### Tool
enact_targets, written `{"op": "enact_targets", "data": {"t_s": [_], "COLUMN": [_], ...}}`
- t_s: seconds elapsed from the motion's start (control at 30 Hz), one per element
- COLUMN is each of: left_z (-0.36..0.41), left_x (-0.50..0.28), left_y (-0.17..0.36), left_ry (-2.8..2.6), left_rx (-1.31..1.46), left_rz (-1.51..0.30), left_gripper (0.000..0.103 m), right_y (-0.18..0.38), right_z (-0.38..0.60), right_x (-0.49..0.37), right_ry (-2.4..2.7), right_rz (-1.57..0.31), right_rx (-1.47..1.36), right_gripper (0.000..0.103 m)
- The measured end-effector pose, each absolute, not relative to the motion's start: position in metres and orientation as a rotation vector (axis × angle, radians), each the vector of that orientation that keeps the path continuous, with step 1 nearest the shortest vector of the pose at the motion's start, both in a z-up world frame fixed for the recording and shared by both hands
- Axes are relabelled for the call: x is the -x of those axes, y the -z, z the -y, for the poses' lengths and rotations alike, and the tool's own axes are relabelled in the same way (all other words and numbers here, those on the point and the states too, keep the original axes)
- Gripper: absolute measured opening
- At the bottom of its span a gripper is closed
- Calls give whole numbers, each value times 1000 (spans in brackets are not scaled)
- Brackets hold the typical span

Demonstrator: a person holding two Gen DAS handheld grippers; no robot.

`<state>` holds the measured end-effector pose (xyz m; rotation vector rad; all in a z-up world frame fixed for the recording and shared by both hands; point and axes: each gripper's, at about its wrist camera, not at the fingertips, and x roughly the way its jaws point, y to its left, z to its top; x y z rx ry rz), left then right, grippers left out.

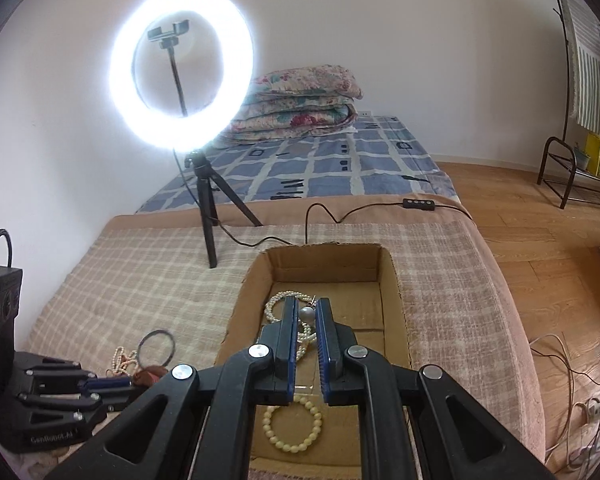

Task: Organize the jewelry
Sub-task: 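Carry the watch with left gripper while right gripper carries the earring to the box, then open both grippers to release the watch and earring into the box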

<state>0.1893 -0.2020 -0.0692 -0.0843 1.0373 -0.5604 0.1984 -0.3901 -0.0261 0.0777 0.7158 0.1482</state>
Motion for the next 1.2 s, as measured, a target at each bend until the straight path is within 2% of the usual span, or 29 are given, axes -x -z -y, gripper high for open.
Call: {"op": "enact_targets", "data": {"t_s": [0.57, 0.63, 0.7, 0.87, 0.93, 0.97, 1.2], "left_z": [244, 246, 248, 247, 245, 242, 216], "left_x": [-217, -217, -217, -211, -207, -205, -190], "left_y": [96, 96, 97, 90, 86, 84, 66], "left_ry": [564, 560, 563, 563, 564, 562, 550], "left_rx": [66, 68, 72, 48, 40, 38, 37], "left_rz": [-1069, -1067, -1076, -1050, -1038, -1032, -1005], "left_gripper": [7, 10, 18, 19, 19, 19, 19], "right_y": [70, 70, 70, 65, 59, 56, 29], "right_z": [416, 418, 420, 425, 423, 422, 403], "right_x": [-245, -244, -243, -241, -238, -235, -221], "right_ry": [-117, -113, -111, -96, -83, -83, -109], "right_rz": [-779, -774, -775, -766, -750, -740, -706], "right_rx": [-126, -137, -146, -154, -146, -148, -127], "right_gripper": [9, 22, 26, 35, 54, 57, 59]}}
